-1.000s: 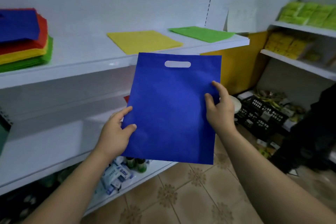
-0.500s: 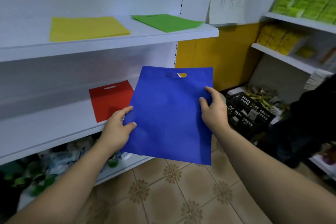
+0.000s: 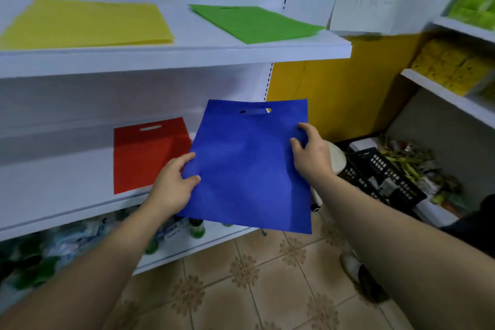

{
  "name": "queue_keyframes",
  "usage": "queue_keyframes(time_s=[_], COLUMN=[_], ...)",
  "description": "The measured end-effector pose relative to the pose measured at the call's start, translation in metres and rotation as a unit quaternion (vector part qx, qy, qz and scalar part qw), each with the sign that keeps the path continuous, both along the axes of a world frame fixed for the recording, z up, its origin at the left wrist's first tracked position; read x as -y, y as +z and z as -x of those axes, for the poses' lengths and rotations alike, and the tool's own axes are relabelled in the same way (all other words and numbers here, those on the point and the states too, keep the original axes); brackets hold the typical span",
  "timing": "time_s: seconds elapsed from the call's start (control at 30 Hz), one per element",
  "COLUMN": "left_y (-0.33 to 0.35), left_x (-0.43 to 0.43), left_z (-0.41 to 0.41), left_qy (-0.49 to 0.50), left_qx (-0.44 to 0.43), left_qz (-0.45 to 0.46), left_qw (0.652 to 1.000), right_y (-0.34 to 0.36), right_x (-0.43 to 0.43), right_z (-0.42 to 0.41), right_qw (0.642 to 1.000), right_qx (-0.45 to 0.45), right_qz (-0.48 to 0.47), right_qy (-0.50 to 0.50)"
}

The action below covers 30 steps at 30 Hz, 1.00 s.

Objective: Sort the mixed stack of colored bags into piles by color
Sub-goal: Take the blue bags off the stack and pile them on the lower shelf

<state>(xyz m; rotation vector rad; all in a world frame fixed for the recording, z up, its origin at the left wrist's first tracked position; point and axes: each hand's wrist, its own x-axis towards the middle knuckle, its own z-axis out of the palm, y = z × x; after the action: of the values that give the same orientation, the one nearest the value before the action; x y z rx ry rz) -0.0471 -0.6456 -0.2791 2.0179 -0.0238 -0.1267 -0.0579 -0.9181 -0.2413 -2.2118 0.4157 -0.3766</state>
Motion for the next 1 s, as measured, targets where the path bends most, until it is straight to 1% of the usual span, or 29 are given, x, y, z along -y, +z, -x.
queue_keyframes(time_s=[0.27,0.37,0.47,0.57,0.63,0.77,0.9,1.0], left_y=[-0.017,-0.025,-0.039,-0.054,-0.065,-0.087,-0.106,-0.118], left_x=[0.036,0.055,0.077,0.103,0.118,0.14,0.153,0.159], left_z=[-0.06,-0.078,-0.095,-0.113,-0.126,-0.153,-0.176,-0.19], left_qy=[0.034,0.05,0.075,0.086,0.099,0.122,0.13,0.145], left_qx=[-0.009,-0.018,-0.016,-0.026,-0.035,-0.04,-0.04,-0.008], left_qz=[-0.049,-0.061,-0.09,-0.128,-0.135,-0.147,-0.167,-0.162], left_qw=[0.998,0.997,0.993,0.988,0.985,0.981,0.977,0.976], right_y=[-0.016,-0.027,-0.044,-0.068,-0.086,-0.119,-0.146,-0.159], right_x=[0.036,0.054,0.073,0.092,0.103,0.12,0.125,0.124], right_z=[-0.081,-0.114,-0.149,-0.183,-0.204,-0.244,-0.276,-0.295], right_qw=[0.997,0.996,0.994,0.989,0.984,0.976,0.976,0.978], right_qx=[-0.033,-0.043,-0.052,-0.07,-0.09,-0.108,-0.113,-0.112], right_qz=[-0.051,-0.045,-0.04,-0.062,-0.069,-0.061,-0.028,0.012], right_qy=[0.044,0.062,0.089,0.114,0.14,0.178,0.182,0.175])
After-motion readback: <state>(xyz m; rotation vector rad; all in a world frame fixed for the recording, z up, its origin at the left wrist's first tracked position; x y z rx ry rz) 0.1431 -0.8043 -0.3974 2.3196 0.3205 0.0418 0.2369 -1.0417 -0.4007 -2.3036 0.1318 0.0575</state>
